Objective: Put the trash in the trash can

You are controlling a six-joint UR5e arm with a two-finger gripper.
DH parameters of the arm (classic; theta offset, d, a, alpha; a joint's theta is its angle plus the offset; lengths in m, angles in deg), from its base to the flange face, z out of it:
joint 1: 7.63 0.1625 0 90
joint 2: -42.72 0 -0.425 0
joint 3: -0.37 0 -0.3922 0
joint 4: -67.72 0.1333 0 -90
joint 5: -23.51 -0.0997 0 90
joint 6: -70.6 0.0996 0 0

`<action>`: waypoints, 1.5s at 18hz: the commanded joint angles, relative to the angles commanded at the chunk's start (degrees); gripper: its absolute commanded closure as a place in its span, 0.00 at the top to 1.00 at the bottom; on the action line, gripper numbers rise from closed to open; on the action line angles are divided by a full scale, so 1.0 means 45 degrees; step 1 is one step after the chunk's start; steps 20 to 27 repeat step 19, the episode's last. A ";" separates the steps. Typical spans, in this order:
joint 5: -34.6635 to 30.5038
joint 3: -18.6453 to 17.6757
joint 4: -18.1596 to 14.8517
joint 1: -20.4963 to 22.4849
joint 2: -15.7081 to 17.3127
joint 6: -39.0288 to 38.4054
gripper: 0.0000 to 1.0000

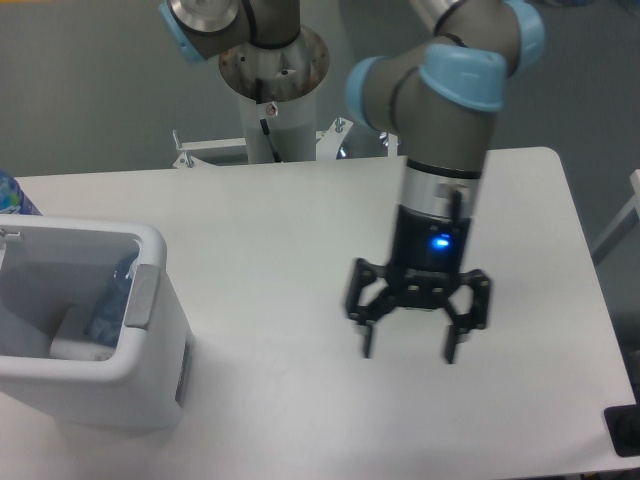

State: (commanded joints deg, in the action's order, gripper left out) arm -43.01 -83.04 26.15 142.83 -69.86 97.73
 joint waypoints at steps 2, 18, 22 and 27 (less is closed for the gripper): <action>-0.0780 0.0019 -0.0097 0.0273 -0.0117 0.1131 1.00; -0.5237 -0.0097 -0.3633 0.0842 -0.0118 0.8282 1.00; -0.5237 -0.0369 -0.3536 0.0822 -0.0060 0.8499 1.00; -0.5237 -0.0369 -0.3536 0.0822 -0.0060 0.8499 1.00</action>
